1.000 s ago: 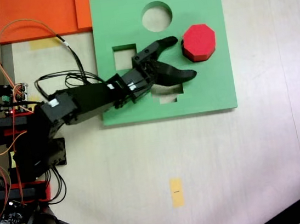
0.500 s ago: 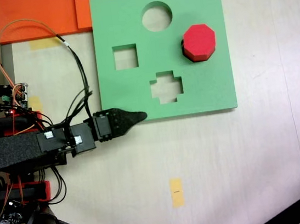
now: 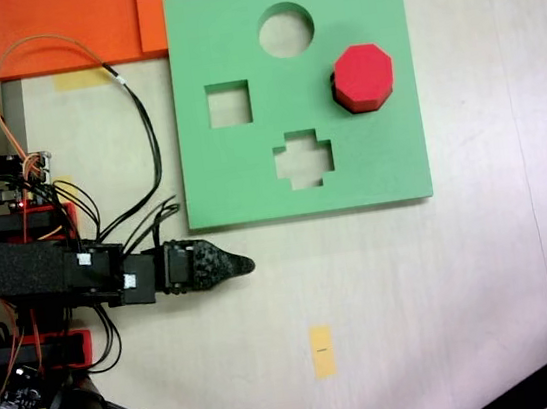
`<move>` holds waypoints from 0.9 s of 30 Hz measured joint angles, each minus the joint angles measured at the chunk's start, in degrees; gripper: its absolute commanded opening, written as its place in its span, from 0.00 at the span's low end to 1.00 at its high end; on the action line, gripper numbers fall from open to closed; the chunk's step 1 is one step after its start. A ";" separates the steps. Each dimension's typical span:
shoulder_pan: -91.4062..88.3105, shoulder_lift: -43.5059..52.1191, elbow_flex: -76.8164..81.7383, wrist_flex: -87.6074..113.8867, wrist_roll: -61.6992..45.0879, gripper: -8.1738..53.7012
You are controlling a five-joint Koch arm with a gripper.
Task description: Put the octagonal pillar block into the corresponding hole
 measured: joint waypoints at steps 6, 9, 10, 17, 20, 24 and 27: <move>0.26 0.00 0.00 0.62 2.81 0.69; 0.26 0.00 0.09 0.62 2.81 0.69; 0.26 0.00 0.09 0.62 2.81 0.69; 0.26 0.00 0.09 0.62 2.81 0.69; 0.26 -0.09 0.09 0.62 2.81 0.69; 0.26 0.00 0.09 0.62 2.81 0.69; 0.26 0.00 0.09 0.62 2.81 0.69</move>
